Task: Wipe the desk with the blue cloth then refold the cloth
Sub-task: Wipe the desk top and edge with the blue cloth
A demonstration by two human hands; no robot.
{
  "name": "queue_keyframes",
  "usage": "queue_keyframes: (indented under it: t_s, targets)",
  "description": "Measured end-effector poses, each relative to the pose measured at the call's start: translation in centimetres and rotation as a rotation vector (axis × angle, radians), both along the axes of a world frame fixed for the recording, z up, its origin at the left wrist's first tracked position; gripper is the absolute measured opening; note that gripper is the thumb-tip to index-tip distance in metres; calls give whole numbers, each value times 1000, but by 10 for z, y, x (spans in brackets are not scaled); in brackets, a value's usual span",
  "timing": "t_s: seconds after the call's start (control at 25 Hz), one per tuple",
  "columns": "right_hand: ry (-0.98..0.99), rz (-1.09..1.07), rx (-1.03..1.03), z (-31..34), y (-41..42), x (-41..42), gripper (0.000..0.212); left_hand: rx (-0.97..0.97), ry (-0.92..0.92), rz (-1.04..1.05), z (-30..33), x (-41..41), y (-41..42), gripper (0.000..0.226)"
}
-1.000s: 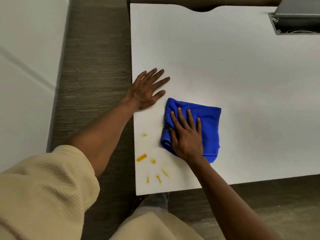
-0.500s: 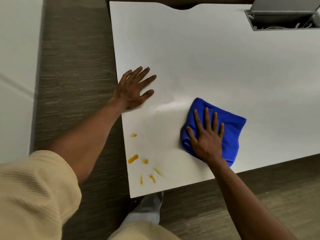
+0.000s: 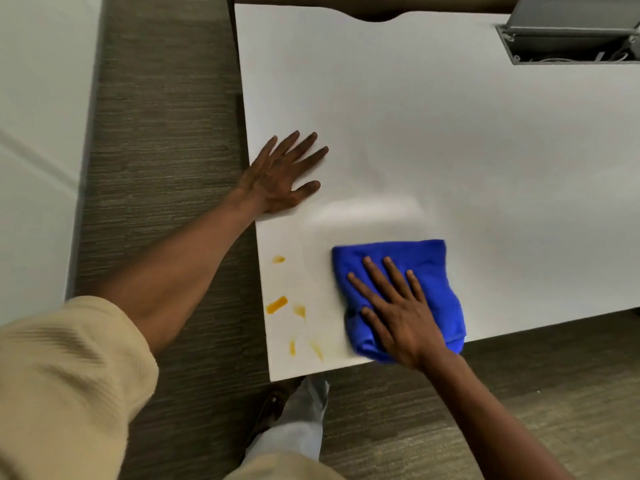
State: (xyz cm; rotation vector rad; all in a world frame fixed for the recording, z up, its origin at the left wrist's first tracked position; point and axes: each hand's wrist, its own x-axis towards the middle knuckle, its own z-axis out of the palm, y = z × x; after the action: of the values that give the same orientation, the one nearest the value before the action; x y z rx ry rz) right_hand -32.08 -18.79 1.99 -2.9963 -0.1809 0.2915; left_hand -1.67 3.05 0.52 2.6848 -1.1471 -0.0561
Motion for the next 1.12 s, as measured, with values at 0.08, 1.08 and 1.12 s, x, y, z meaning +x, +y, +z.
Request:
queue_keyframes:
  t_s: [0.08,1.08,1.12]
  targets:
    - [-10,-212,-1,2,7,31,60,22,-41,-86,-7,-16,7,67]
    - [53,21,44,1,63,-1,57,-128,37,25,4,-44,12,56]
    - [49,-63,30,2,64,13,58,-130,42,28,4,-44,11,53]
